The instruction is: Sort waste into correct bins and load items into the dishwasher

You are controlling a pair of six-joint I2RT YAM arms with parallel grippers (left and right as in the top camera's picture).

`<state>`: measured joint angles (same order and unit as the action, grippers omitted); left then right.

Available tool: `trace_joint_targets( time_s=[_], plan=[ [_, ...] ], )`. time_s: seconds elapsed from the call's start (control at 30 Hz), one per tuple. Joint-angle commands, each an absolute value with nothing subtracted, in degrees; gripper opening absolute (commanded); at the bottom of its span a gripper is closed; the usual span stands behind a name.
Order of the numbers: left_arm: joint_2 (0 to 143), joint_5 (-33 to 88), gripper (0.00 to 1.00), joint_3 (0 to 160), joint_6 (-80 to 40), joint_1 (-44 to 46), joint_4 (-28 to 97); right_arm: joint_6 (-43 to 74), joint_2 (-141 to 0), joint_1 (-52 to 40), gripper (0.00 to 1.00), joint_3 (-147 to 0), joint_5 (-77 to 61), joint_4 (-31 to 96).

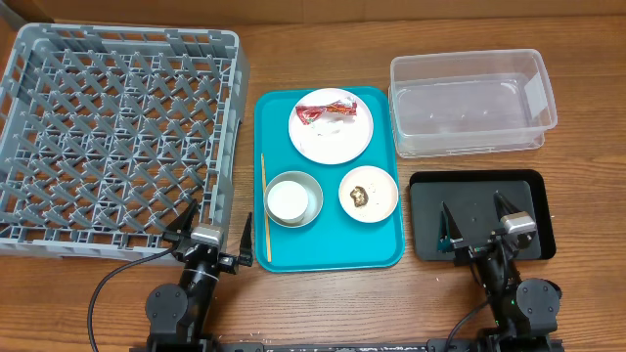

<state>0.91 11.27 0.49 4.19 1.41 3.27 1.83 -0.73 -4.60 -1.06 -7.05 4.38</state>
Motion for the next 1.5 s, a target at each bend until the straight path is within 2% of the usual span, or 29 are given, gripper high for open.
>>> trace_joint_targets(
  time_s=[0.0, 0.77, 0.93, 1.1, 1.27, 1.47],
  plan=[
    [0.84, 10.7, 1.0, 0.3, 3.22, 1.52, 3.4, 1.65, -0.16, -4.78, 1.0, -0.49, -6.48, 4.25],
    [0.84, 10.7, 1.0, 0.3, 3.18, 1.52, 3.38, 1.69, -0.16, -4.78, 1.0, -0.49, -6.5, 4.23],
    [0.84, 10.48, 1.0, 0.3, 0.14, 1.52, 3.4, 4.49, -0.16, -4.78, 1.0, -0.49, -6.48, 4.23],
    [0.86, 10.61, 1.0, 0.45, -3.64, 1.52, 3.7, 12.34, -0.16, -4.78, 1.0, -0.49, -6.5, 4.23],
    [1.02, 10.55, 1.0, 4.1, -4.29, 1.52, 10.07, 13.98, -0.19, -4.78, 1.0, -1.15, -6.72, 4.84],
    [3.97, 10.55, 1.0, 12.88, -4.29, 1.52, 19.53, 13.98, -1.67, -4.78, 1.0, -7.11, -8.32, 11.27]
  ],
)
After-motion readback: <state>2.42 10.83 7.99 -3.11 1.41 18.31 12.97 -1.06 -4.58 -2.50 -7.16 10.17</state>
